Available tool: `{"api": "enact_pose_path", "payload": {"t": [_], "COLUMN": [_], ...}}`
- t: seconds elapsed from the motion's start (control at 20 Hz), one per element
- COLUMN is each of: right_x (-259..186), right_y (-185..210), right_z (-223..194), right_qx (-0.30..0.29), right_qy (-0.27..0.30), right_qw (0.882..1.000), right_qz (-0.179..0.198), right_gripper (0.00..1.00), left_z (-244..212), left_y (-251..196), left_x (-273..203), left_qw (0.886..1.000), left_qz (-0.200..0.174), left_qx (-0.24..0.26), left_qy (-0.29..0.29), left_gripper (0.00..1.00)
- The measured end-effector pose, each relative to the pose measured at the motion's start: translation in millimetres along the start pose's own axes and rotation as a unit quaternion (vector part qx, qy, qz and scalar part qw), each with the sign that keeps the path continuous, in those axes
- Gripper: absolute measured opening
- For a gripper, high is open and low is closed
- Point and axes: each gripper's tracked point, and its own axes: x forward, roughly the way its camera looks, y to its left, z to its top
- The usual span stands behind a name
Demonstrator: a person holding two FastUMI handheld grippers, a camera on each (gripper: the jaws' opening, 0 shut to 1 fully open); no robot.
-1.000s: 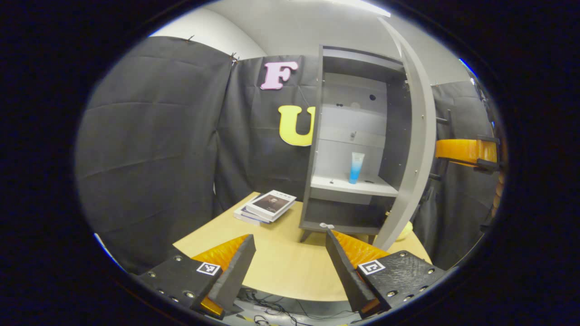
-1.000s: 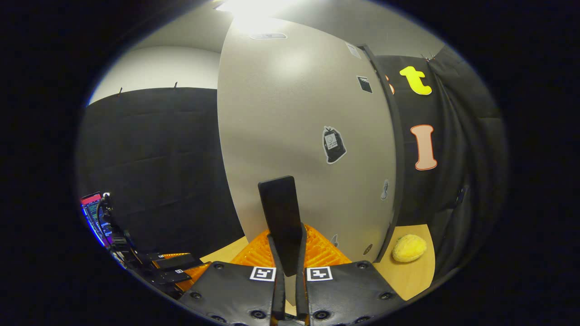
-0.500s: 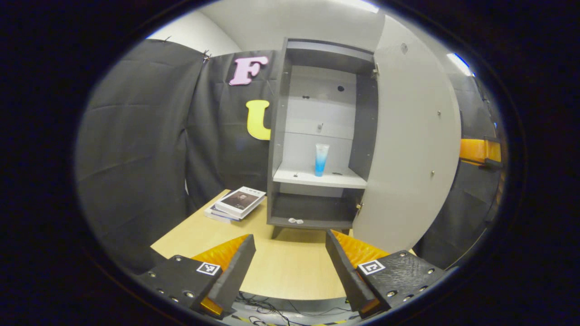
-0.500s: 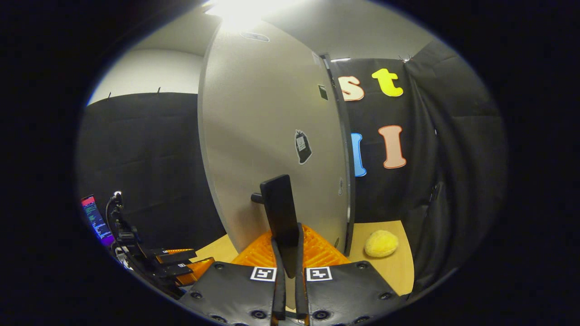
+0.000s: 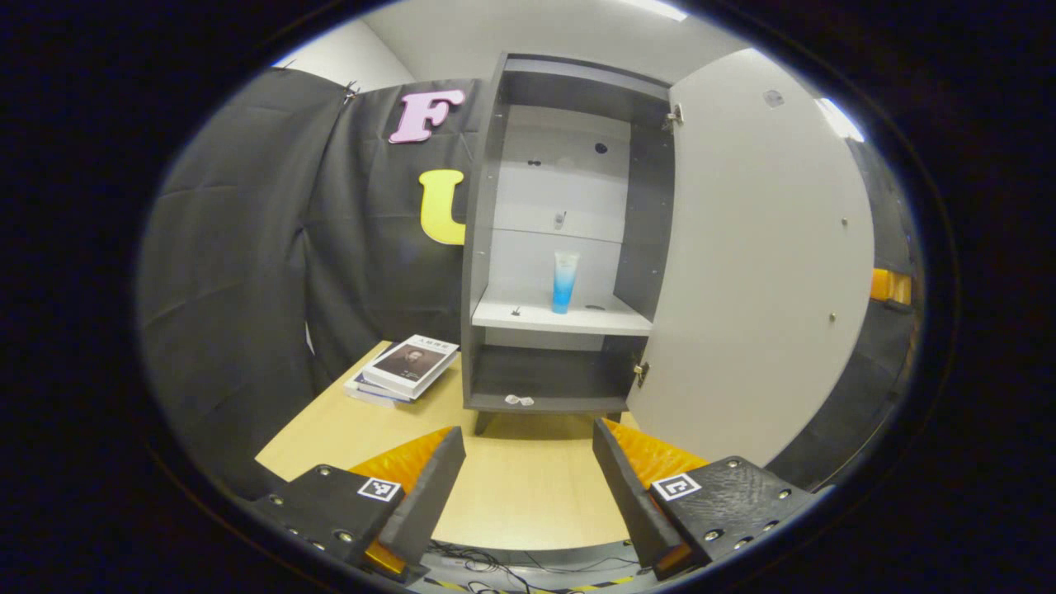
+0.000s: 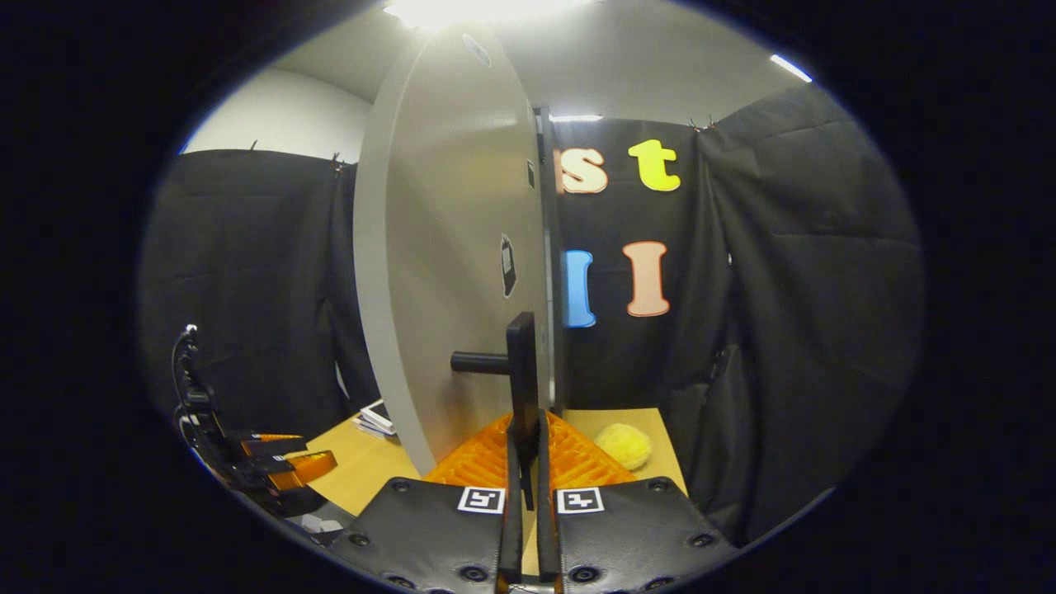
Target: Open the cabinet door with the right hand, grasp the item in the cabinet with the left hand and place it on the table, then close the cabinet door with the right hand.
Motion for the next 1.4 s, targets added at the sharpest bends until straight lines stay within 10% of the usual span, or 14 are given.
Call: {"api": "enact_pose_path", "payload": {"t": [0.8, 0.95, 1.25, 1.4], "right_x": [-15, -37, -69, -74], "right_y": [-1, -16, -41, -58], "right_z": [0, 0, 4, 12], "right_qx": [0.042, 0.064, 0.082, 0.077], "right_qy": [0.003, -0.002, -0.013, -0.019], "right_qw": [0.996, 0.991, 0.977, 0.970], "right_qz": [-0.075, -0.116, -0.196, -0.231], "right_gripper": [0.04, 0.13, 0.80, 0.94], "left_z": [41, 36, 43, 61], "left_y": [74, 74, 69, 59], "left_x": [93, 101, 117, 128], "left_qw": [0.997, 0.995, 0.992, 0.992], "left_qz": [-0.071, -0.092, -0.120, -0.123], "left_qx": [0.026, 0.027, 0.031, 0.032], "left_qy": [0.001, 0.007, -0.005, -0.024], "left_gripper": [0.94, 0.94, 0.94, 0.94]}}
